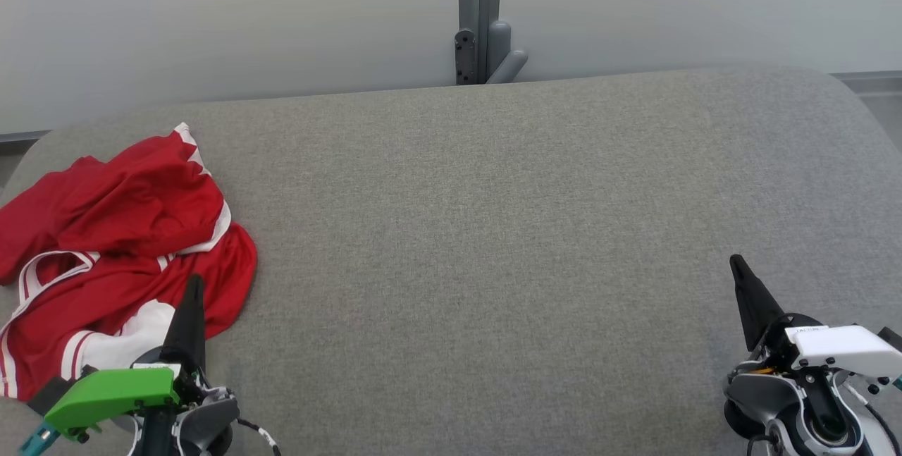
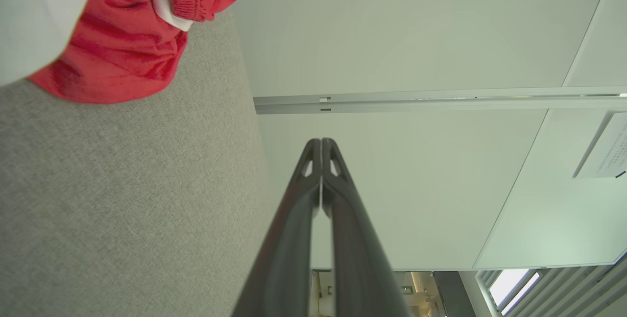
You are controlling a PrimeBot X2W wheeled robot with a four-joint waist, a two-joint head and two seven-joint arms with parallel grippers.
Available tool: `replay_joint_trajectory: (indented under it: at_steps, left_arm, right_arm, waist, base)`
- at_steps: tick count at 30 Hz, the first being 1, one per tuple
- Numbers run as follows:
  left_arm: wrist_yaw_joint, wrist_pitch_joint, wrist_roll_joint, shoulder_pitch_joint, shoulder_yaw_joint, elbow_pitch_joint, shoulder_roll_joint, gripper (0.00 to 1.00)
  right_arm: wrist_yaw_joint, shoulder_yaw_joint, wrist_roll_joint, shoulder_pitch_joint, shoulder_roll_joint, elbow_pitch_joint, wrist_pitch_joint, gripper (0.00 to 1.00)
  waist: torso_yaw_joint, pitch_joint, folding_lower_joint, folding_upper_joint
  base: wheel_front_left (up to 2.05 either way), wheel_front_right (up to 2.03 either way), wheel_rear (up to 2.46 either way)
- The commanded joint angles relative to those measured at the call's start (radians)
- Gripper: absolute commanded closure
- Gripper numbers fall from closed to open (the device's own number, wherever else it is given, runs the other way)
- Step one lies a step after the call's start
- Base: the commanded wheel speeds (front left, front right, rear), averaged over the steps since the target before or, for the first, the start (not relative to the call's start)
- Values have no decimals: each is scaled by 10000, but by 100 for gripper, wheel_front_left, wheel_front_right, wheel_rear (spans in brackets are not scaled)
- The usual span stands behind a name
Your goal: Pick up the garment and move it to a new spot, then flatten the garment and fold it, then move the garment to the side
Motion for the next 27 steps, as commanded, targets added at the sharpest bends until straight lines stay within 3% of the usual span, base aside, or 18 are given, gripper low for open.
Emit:
replay_joint_trajectory:
  at_steps: [1, 15, 27]
  left_arm:
    - [0, -2, 1, 1, -1, 0, 0, 0]
    - [141, -503, 384, 281, -420, 131, -17, 0]
    - [613, -1027, 2758, 286, -731, -255, 192, 0]
  right_arm:
    - [0, 1, 0, 1, 0, 2, -3, 0]
    - [-1, 315, -757, 272, 59, 176, -545, 0]
    - [-1, 703, -4412, 338, -26, -747, -1109, 0]
  waist:
    - [0, 0, 0, 0]
    - [-10, -4, 0, 1]
    - [-25, -22, 0, 2]
  base:
    - [0, 0, 0]
    - [0, 0, 0]
    - [0, 0, 0]
